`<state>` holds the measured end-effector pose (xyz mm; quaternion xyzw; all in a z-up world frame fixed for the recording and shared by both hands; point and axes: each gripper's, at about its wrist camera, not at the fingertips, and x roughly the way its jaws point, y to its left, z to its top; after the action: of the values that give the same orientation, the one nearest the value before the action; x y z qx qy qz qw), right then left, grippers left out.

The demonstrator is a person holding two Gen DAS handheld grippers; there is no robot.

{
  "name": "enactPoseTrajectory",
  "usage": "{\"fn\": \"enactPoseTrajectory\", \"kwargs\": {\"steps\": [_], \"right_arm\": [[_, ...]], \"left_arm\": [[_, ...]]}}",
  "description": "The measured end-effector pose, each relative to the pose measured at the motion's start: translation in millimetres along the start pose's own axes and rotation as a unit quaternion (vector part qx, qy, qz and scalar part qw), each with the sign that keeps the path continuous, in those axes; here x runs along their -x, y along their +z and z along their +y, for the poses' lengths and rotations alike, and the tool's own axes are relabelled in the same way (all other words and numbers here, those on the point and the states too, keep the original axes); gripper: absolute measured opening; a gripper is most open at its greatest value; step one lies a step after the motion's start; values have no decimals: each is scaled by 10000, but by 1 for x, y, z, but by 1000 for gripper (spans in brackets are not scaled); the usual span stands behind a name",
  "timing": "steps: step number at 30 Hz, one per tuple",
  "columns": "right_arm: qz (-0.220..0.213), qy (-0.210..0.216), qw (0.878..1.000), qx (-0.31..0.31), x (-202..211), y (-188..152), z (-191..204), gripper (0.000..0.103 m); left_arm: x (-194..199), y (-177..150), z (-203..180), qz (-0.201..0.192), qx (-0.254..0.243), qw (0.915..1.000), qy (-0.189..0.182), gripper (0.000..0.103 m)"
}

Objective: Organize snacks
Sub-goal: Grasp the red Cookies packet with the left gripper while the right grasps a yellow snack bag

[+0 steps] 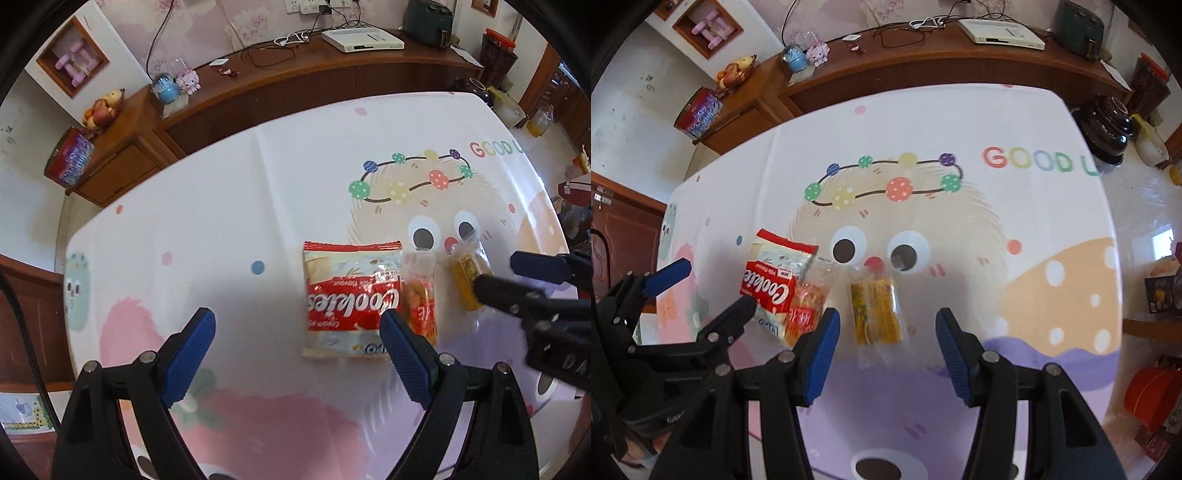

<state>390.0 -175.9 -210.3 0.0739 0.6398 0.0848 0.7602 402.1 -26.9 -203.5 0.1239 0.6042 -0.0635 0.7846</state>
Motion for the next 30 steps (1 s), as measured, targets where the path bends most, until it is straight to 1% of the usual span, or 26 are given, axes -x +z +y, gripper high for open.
{"fn": "enactPoseTrajectory", "kwargs": {"steps": [1,3,4,7,8,9,10,11,15,20,23,25,26,27,28,29,30], "right_arm": [[18,-6,10000,16,-3,1,1,55],[102,-59,9999,21,-13,2,2,55],[20,-75,9999,78,-11,3,4,55],[1,-225,9994,256,-14,5,7,50],[-26,-337,9989,323,-14,5,8,44],[-14,-433,9984,355,-14,5,9,34],[-18,-577,9975,397,-14,5,10,29],[-14,-647,9972,364,-13,4,8,28],[-25,-502,9986,164,-9,3,-4,28],[-8,-375,9992,105,-8,-1,-10,28],[-4,-393,9991,140,-8,-1,-10,28],[-12,-417,9990,168,-7,-3,-8,28],[-12,-427,9989,178,-7,-4,-8,28],[-9,-430,9989,182,-7,-4,-8,28],[-3,-424,9989,186,-7,-4,-7,28],[8,-412,9990,196,-7,-5,-7,28],[21,-400,9990,189,-8,-5,-6,28]], "left_arm": [[-3,1,-1,23,4,10000,-38,89],[-12,4,-2,73,-20,10000,36,87],[-16,4,-2,100,-20,9999,10,87],[-20,6,3,129,125,9996,-209,87],[-21,6,5,147,172,9992,-318,87],[-22,7,6,150,219,9988,-404,87],[-23,7,6,157,234,9986,-449,87],[-25,7,5,176,222,9985,-477,87],[-27,9,0,188,180,9978,-611,88],[-34,12,-9,351,128,9970,-671,88],[-40,15,-8,469,160,9964,-681,88],[-41,15,-6,437,193,9966,-678,86],[-40,14,-6,404,196,9967,-682,80],[-38,14,-6,360,184,9969,-680,68],[-35,14,-6,293,166,9971,-678,60],[-33,13,-6,263,153,9973,-673,48],[-31,12,-6,252,153,9974,-653,45]]}}
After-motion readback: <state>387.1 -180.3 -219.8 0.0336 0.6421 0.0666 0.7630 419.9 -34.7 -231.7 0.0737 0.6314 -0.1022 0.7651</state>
